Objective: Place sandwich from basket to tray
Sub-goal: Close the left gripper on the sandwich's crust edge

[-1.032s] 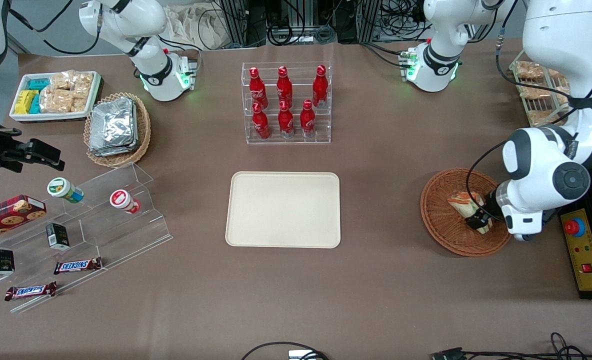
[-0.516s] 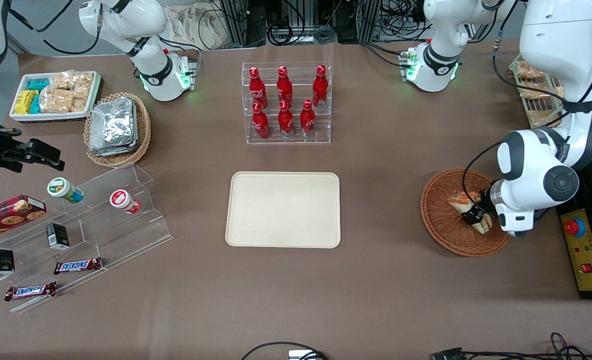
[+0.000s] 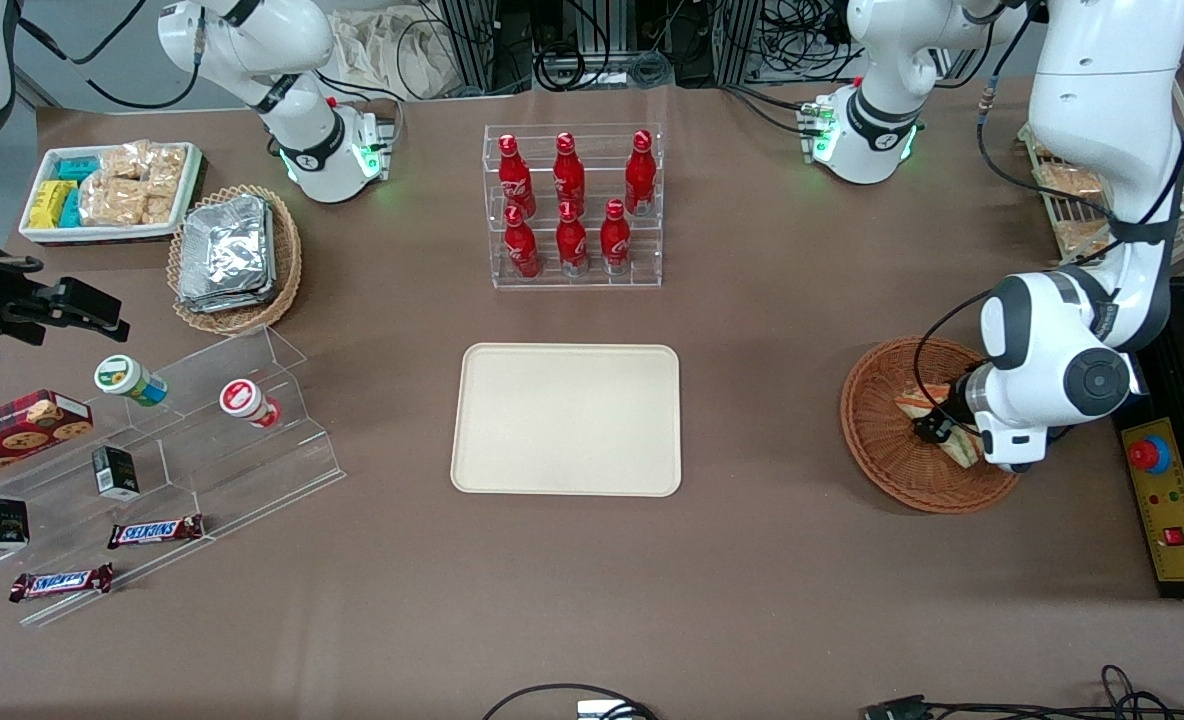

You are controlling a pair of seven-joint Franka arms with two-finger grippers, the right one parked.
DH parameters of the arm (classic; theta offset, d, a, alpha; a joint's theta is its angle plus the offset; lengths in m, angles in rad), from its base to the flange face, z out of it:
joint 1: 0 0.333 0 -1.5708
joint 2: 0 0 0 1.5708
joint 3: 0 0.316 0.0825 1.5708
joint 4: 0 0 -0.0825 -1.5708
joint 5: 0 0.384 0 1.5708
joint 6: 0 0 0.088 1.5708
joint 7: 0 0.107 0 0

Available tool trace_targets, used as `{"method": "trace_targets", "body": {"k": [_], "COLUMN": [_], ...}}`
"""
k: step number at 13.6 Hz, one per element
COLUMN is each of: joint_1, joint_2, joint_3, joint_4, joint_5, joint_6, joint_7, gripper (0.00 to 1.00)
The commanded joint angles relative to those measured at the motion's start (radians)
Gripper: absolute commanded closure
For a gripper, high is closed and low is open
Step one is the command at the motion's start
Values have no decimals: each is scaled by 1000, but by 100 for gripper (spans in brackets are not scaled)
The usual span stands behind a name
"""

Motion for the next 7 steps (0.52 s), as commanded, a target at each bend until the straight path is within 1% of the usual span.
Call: {"method": "trace_targets", "body": {"k": [1,2,4,7], "joint_1": [-7,-7,-8,-51], "joint_2": [-17,-19,-14,-8], "joint_3": [-1,-2,-5,-5], "joint_4": [20,46,146,304], "joint_5": [1,2,21,18], "joint_6": [-4,-53,-206,-407], "joint_7": [-6,4,18,43], "gripper": [100,100,100,100]}}
